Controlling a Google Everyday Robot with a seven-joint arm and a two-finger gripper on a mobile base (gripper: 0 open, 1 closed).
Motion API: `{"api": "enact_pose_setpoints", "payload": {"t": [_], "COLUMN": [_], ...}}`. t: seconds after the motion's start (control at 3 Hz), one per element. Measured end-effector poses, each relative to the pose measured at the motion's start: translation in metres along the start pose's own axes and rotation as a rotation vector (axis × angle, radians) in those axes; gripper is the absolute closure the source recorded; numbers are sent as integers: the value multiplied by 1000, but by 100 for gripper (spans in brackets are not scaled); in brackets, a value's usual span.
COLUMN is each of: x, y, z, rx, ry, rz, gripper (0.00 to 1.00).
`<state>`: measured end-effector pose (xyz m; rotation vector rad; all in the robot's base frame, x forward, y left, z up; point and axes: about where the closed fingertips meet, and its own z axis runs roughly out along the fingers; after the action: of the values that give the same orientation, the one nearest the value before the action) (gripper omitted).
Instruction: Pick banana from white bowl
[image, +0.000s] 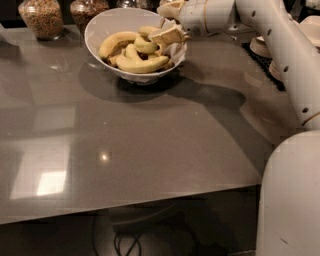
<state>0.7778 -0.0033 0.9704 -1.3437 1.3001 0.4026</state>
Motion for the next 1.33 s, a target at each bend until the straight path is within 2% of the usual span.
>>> {"api": "enact_pose_setpoints", "payload": {"t": [0.67,1.33], "x": [24,48], "y": [-11,-15], "z": [7,0], "rx": [-4,3], "ry": [50,113], "rz": [6,28], "gripper": [46,48]}}
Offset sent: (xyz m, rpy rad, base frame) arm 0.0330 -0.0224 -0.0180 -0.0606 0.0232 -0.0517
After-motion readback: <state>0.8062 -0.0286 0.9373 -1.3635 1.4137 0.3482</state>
